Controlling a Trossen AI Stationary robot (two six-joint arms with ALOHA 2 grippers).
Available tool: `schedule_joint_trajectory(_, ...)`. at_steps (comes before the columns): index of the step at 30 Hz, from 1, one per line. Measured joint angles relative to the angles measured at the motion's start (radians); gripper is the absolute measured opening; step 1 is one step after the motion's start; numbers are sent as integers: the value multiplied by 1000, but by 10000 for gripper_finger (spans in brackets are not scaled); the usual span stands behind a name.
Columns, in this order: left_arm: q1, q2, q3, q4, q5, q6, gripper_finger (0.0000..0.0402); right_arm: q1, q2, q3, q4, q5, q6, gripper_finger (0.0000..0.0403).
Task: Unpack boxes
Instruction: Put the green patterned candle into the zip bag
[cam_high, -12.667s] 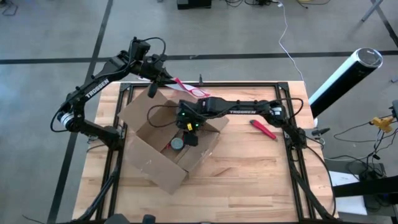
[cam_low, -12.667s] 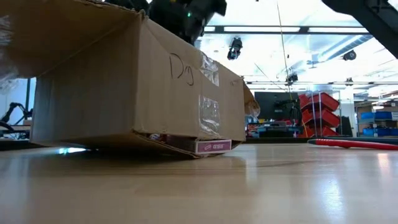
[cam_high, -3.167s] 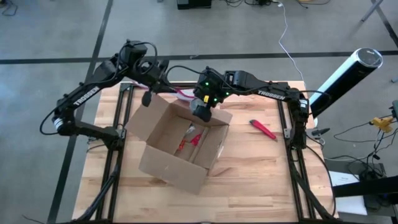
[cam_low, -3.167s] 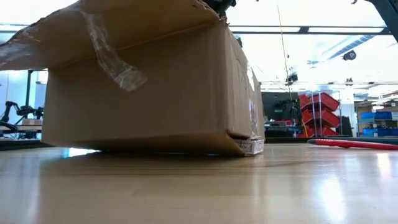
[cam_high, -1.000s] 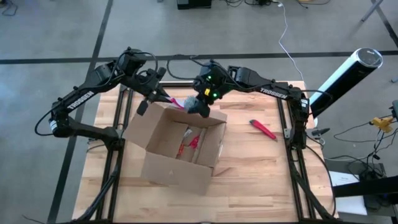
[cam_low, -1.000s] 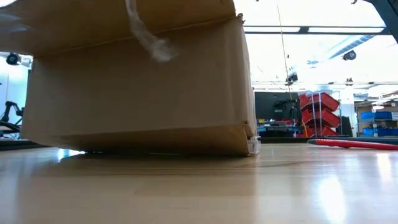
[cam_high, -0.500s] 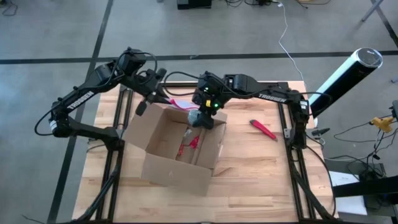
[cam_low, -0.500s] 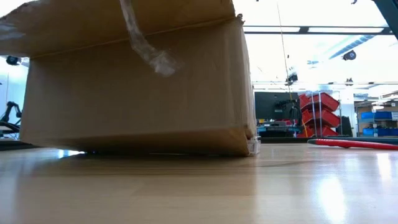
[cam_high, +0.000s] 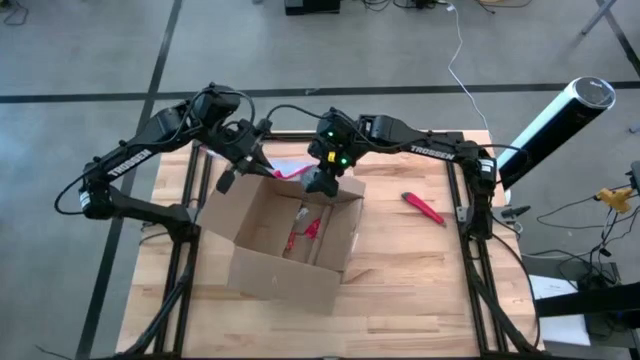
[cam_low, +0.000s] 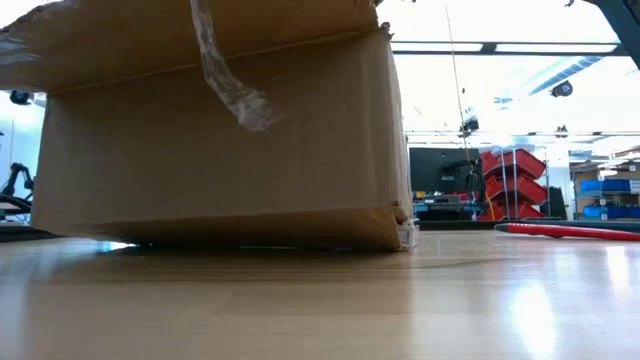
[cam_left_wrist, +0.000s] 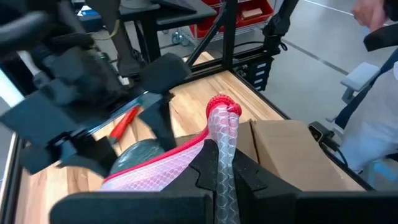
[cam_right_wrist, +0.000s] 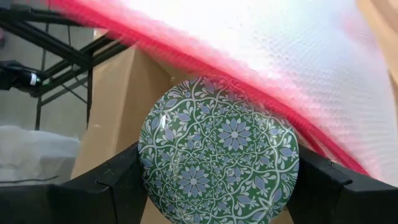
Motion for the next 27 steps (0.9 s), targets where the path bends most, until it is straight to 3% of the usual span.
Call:
schedule_joint_trajectory(13,-4,0,0,-8,7,-15,0,-29,0,3,2,-1,0,272)
schedule_joint_trajectory(27,-16,5,0,-8,25,-15,0,-51,-2,3,129,-9,41,272)
